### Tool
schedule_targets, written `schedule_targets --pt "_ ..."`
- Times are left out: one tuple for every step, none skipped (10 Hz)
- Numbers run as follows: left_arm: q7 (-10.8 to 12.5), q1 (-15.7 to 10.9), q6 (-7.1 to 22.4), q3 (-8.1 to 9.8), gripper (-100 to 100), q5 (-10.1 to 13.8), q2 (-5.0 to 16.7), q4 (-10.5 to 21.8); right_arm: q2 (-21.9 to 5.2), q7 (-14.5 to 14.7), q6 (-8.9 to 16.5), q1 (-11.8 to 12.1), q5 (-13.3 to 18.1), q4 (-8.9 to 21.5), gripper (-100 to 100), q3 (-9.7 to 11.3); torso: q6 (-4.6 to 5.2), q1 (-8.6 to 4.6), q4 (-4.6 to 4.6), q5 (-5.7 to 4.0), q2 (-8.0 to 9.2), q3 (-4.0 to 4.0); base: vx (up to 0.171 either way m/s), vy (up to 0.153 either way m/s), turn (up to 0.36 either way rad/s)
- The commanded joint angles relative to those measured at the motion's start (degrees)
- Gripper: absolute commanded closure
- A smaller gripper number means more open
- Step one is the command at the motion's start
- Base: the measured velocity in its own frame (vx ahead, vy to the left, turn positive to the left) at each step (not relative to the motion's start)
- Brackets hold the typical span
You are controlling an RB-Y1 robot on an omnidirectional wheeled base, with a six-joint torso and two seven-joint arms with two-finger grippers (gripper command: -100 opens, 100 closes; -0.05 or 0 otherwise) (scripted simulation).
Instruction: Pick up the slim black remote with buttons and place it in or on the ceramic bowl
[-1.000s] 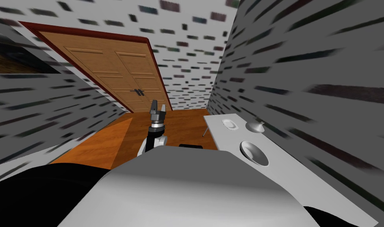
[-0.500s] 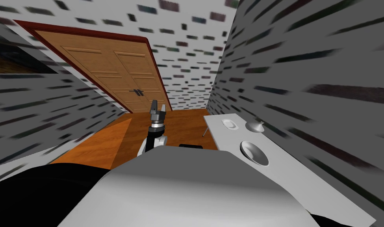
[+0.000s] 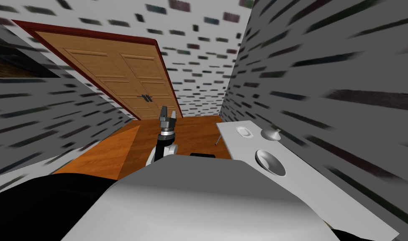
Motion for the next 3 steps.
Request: schedule_targets --pt "0.0 0.0 0.0 0.0 0 0.0 0.0 0.0 0.0 0.0 0.0 0.0 0.0 0.0 0 0.0 0.0 0.0 0.0 0.0 0.0 0.0 0.0 0.0 0.0" --pt "0.0 0.0 0.0 0.0 0 0.0 0.0 0.0 0.0 0.0 0.0 0.0 0.0 0.0 0 0.0 0.0 0.0 0.0 0.0 0.0 0.0 0.0 0.0 0.0" --pt "0.0 0.0 0.0 0.0 0 0.0 0.0 0.0 0.0 0.0 0.0 0.0 0.0 0.0 0 0.0 0.0 0.0 0.0 0.0 0.0 0.0 0.0 0.0 0.0"
